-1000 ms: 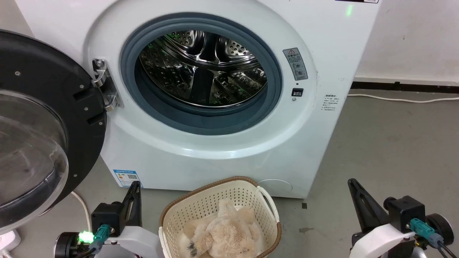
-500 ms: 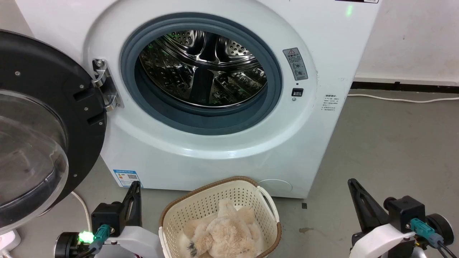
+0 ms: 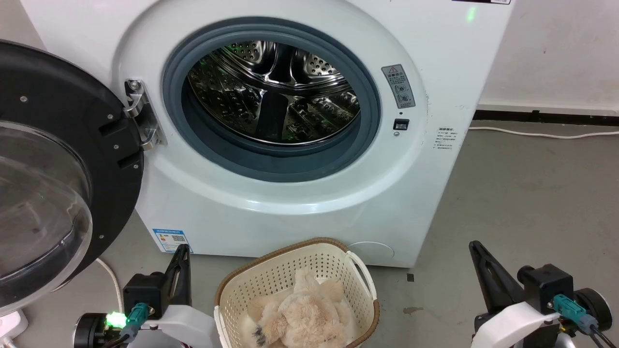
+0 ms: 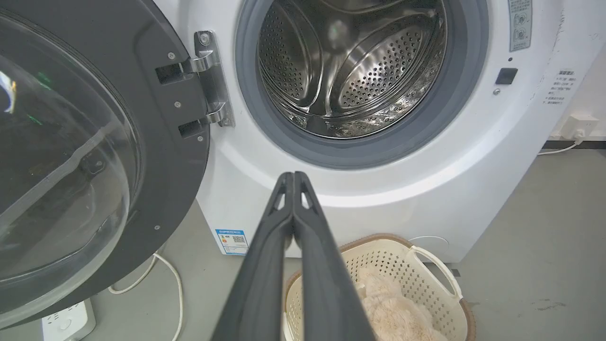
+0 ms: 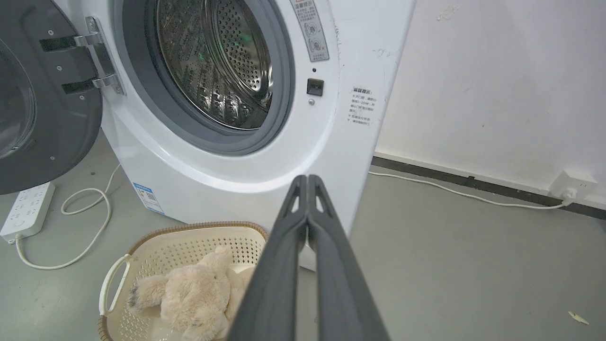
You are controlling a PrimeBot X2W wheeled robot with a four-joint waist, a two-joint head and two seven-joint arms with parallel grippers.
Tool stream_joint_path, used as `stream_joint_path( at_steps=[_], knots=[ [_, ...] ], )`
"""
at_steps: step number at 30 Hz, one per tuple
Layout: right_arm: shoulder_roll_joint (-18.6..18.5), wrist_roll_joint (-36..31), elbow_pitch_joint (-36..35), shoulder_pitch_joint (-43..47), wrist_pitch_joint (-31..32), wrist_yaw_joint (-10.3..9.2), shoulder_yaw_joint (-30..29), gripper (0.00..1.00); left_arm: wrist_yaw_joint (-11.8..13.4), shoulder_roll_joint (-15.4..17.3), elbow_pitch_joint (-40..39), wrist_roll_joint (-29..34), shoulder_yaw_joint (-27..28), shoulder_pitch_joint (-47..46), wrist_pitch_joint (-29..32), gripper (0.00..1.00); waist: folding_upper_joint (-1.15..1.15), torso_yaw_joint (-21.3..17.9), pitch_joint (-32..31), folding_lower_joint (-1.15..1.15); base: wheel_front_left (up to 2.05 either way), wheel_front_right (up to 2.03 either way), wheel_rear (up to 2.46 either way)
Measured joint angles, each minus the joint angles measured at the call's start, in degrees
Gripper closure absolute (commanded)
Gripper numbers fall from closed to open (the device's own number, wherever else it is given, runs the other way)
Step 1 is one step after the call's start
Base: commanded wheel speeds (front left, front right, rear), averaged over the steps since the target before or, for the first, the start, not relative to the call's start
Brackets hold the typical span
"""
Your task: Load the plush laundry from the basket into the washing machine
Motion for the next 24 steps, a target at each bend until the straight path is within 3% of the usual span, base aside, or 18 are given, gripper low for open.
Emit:
stream_joint_path(
  at_steps=[24],
  knots=[
    [0.0,0.0,0.0,0.0,0.0,0.0,-0.01,1.0,0.0,0.0,0.0,0.0,-0.02,0.0,0.0,1.0,0.0,0.0,0.0,0.0,0.0,0.0,0.0]
  ],
)
